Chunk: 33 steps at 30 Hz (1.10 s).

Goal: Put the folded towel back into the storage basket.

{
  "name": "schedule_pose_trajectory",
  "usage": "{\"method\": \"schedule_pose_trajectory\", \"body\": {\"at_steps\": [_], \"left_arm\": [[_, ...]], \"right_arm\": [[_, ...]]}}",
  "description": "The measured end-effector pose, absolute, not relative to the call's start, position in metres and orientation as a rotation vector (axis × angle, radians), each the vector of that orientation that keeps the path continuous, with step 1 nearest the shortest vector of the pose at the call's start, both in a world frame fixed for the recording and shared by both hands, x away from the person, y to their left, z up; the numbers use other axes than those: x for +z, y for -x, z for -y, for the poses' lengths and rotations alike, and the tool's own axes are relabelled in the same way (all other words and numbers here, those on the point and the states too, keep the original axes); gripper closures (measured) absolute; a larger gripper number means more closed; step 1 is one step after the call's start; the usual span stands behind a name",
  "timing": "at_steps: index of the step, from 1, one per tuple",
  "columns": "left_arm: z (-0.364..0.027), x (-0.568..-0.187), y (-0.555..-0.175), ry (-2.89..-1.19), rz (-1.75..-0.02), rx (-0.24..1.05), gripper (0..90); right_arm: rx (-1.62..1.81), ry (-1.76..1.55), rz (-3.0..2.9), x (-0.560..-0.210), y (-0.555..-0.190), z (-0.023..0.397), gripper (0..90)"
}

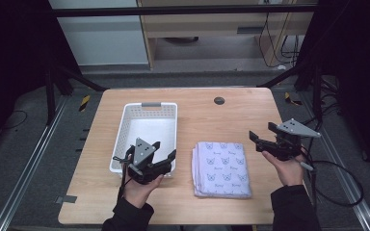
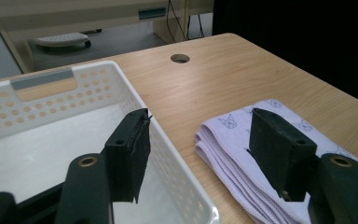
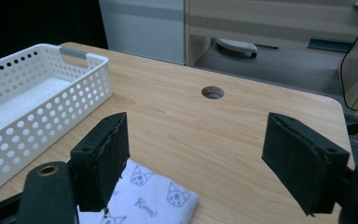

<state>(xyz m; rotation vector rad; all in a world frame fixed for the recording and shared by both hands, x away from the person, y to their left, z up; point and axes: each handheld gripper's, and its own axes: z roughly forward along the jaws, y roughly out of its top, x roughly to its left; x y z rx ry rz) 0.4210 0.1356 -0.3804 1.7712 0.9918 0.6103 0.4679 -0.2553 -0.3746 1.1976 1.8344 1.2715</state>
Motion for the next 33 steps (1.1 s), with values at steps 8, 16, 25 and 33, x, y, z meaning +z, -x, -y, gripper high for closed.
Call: {"method": "schedule_pose_trajectory", "body": {"at_steps": [8,16,25,33], "left_arm": [[-0.118,-0.386,-0.420,-1.800,-0.975,0.577,38.7],[-0.101,-0.391,-0.420,-1.827,-0.966,0.554,39.8],[-0.084,-0.400,-0.418,-1.852,-0.961,0.529,39.9],[-0.071,-0.412,-0.417,-1.896,-0.962,0.509,39.9]], "right_arm": [[1.275,-1.202,-1.845,-0.374,-0.474,0.250,22.2],[1.276,-1.204,-1.865,-0.376,-0.479,0.248,21.7],[1.253,-1.202,-1.897,-0.381,-0.485,0.245,22.4],[1.220,-1.197,-1.928,-0.388,-0.491,0.237,23.3]]}}
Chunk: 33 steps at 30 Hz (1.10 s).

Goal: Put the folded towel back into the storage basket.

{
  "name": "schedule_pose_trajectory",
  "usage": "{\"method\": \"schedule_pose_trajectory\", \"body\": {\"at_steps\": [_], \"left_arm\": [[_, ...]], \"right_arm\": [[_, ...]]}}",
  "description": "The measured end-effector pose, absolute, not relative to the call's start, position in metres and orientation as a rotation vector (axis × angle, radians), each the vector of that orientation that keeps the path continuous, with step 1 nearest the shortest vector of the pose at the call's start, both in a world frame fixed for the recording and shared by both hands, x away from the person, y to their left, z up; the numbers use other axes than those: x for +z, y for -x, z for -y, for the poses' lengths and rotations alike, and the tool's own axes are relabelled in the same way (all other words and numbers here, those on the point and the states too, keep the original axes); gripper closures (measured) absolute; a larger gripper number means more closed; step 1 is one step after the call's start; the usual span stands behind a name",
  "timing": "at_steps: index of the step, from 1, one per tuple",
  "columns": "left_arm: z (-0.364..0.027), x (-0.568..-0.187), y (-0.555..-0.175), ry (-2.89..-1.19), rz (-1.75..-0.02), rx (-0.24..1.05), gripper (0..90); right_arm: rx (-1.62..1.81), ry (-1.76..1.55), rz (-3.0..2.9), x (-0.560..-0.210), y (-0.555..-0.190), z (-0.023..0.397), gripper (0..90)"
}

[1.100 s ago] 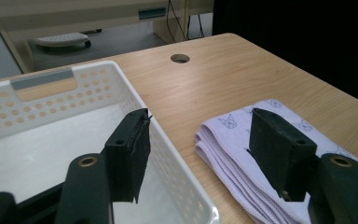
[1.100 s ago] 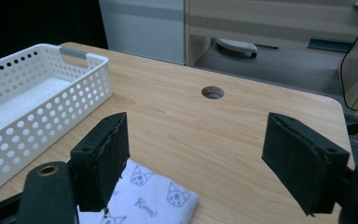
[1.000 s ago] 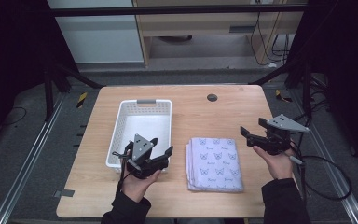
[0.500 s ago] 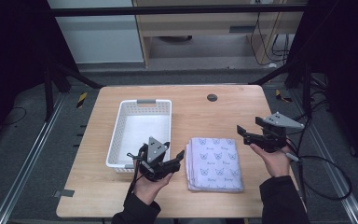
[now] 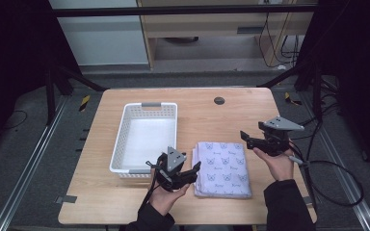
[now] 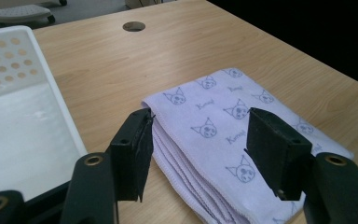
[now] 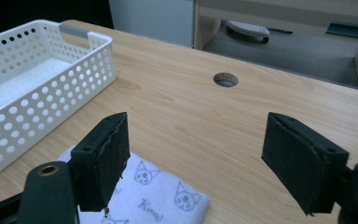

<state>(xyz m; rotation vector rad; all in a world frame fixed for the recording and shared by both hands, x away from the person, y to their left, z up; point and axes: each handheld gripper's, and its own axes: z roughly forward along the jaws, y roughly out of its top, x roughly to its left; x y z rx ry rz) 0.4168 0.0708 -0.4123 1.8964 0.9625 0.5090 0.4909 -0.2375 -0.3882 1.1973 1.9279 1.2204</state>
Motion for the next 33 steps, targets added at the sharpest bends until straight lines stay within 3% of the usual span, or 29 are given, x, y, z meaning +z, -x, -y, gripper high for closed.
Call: {"method": "schedule_pose_trajectory", "body": {"at_steps": [33], "left_arm": [[-0.049,-0.470,-0.416,-2.014,-1.039,0.423,42.2]], "right_arm": [[1.129,-1.293,-2.074,-0.449,-0.506,0.232,32.9]]}}
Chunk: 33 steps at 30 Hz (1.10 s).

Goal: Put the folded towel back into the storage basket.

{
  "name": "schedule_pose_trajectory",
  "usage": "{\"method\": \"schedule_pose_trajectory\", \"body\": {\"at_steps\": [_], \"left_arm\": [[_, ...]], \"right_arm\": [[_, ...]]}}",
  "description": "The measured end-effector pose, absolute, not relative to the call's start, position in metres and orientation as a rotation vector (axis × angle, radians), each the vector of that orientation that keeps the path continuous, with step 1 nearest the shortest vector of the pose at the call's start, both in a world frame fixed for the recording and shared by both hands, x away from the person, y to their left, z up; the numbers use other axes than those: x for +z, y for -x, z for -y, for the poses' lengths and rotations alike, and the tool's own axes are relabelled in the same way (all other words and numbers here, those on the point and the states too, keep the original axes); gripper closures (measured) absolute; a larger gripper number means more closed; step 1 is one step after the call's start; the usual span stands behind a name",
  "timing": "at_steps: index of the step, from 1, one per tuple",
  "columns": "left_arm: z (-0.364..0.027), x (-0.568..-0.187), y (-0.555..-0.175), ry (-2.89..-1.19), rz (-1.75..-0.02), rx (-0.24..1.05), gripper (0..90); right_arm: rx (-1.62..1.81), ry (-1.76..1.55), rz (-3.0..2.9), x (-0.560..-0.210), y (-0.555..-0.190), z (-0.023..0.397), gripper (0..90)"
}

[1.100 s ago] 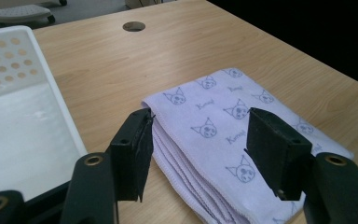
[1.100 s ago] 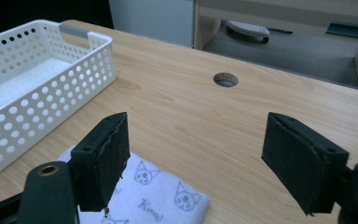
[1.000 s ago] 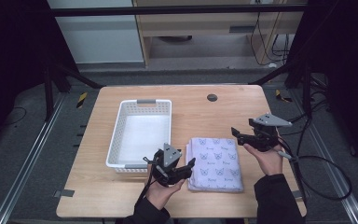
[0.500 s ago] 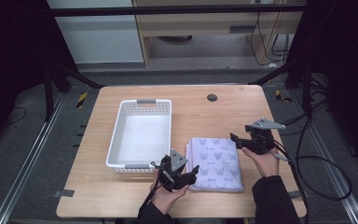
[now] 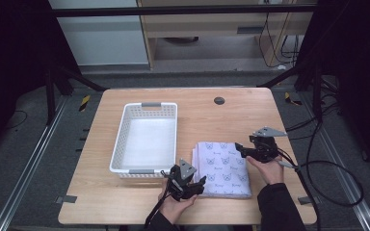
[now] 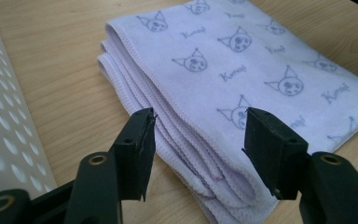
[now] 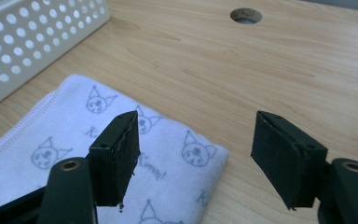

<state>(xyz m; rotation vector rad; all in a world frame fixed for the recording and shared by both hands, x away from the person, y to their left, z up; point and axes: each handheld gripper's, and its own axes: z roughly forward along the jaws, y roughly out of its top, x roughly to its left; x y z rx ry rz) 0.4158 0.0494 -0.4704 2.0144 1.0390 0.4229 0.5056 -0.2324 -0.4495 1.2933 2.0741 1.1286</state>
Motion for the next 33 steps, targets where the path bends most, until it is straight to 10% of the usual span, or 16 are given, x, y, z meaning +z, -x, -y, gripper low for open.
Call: {"method": "schedule_pose_trajectory", "body": {"at_steps": [33], "left_arm": [[-0.039,-0.497,-0.424,-2.097,-1.093,0.364,39.3]], "right_arm": [[1.054,-1.405,-2.174,-0.495,-0.515,0.229,47.2]]}}
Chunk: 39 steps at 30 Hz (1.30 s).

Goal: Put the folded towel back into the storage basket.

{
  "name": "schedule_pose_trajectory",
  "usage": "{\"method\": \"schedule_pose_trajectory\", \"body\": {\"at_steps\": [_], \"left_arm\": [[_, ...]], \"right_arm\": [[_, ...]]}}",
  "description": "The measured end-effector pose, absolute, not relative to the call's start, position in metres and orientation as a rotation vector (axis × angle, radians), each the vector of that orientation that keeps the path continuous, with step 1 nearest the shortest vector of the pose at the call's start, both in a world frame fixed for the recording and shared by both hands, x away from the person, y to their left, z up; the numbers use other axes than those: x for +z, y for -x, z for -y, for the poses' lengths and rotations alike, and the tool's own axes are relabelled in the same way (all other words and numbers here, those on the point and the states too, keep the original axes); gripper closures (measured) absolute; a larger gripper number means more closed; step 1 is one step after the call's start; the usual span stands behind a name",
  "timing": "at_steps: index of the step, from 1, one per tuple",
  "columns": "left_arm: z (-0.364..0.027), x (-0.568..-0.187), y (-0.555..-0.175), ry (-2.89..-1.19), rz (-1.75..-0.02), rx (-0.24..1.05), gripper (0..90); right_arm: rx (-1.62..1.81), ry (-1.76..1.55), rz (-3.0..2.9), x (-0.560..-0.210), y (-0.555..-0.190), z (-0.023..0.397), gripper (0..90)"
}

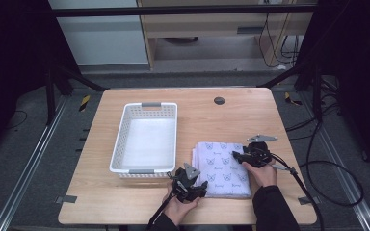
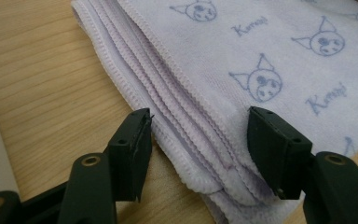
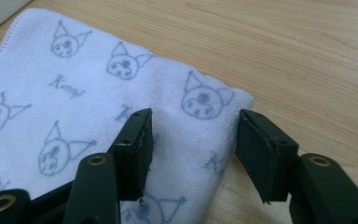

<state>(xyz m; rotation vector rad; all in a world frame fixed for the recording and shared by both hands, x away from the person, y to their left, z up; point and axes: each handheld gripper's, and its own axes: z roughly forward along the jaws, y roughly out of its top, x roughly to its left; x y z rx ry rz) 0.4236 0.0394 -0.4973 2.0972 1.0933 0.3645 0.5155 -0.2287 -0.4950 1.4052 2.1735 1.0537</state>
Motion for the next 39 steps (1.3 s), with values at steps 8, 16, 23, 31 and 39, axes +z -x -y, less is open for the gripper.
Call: {"method": "schedule_pose_trajectory", "body": {"at_steps": [8,16,23,31,39], "left_arm": [[-0.041,-0.499,-0.427,-2.089,-1.100,0.326,39.6],[-0.039,-0.499,-0.427,-2.081,-1.094,0.297,47.0],[-0.042,-0.498,-0.428,-2.057,-1.103,0.212,60.5],[-0.043,-0.497,-0.425,-2.020,-1.095,0.217,71.5],[-0.046,-0.485,-0.422,-2.009,-1.052,0.243,72.6]], "right_arm": [[1.062,-1.442,-2.183,-0.497,-0.516,0.227,51.1],[1.083,-1.472,-2.197,-0.497,-0.517,0.228,58.8],[1.088,-1.459,-2.198,-0.496,-0.516,0.227,69.2],[1.097,-1.433,-2.188,-0.494,-0.514,0.227,74.8],[1.149,-1.408,-2.169,-0.485,-0.510,0.230,76.1]]}}
